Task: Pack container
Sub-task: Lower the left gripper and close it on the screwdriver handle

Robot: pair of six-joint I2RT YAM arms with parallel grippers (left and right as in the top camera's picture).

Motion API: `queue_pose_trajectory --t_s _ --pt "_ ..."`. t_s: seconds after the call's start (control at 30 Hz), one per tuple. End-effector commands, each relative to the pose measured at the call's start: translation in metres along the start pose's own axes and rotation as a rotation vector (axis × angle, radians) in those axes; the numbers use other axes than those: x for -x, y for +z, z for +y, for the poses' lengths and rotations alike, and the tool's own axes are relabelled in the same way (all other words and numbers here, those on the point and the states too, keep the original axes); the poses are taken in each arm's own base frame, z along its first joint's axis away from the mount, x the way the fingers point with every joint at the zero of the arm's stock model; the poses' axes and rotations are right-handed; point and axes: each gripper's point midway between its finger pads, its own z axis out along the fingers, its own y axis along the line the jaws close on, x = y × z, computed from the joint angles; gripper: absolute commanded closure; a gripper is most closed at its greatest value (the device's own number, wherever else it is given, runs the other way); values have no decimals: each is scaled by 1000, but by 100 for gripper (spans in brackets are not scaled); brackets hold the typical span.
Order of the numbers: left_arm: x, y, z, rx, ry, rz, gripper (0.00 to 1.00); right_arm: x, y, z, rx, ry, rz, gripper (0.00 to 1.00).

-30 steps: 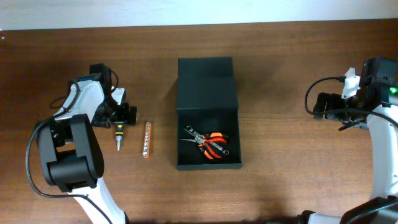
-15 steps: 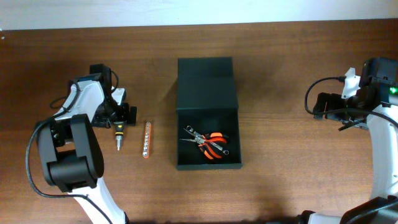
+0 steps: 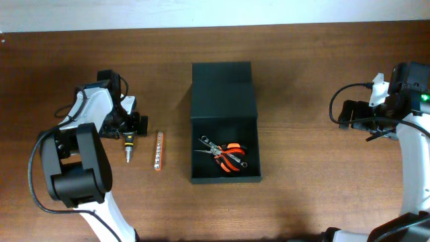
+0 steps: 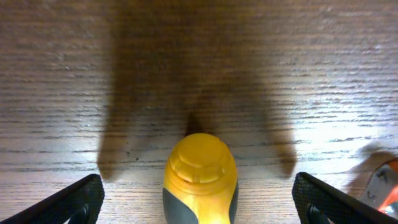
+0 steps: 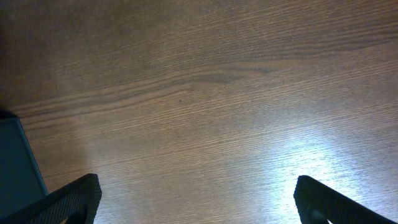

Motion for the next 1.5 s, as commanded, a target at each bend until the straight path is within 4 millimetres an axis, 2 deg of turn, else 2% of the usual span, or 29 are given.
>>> queue_pose_trajectory --t_s 0.0,0.6,0.7,0.73,0.97,1.03,1.1,1.23,1.33,1.47 --pt "-7 7 0 -12 6 24 1 -1 -1 0 7 6 -2 1" --pt "-7 8 0 -12 6 25 0 -1 -1 0 7 6 -2 1" --pt "-7 8 0 -12 6 25 18 -1 -1 0 7 6 -2 1" --pt "-7 8 0 -12 6 25 21 -1 -1 0 7 6 -2 1" --pt "-5 8 0 -12 6 15 22 -1 -1 0 7 6 -2 1" --pt "-4 8 0 -14 6 12 28 -1 -1 0 7 6 -2 1" --pt "-3 8 0 -14 6 10 38 -1 -1 0 7 6 -2 1" --pt "-2 8 0 -13 6 3 46 -1 -1 0 7 6 -2 1" --pt "-2 8 0 -13 6 2 56 -1 -1 0 7 6 -2 1" --pt "-1 8 -1 -20 6 1 60 -1 -1 0 7 6 -2 1"
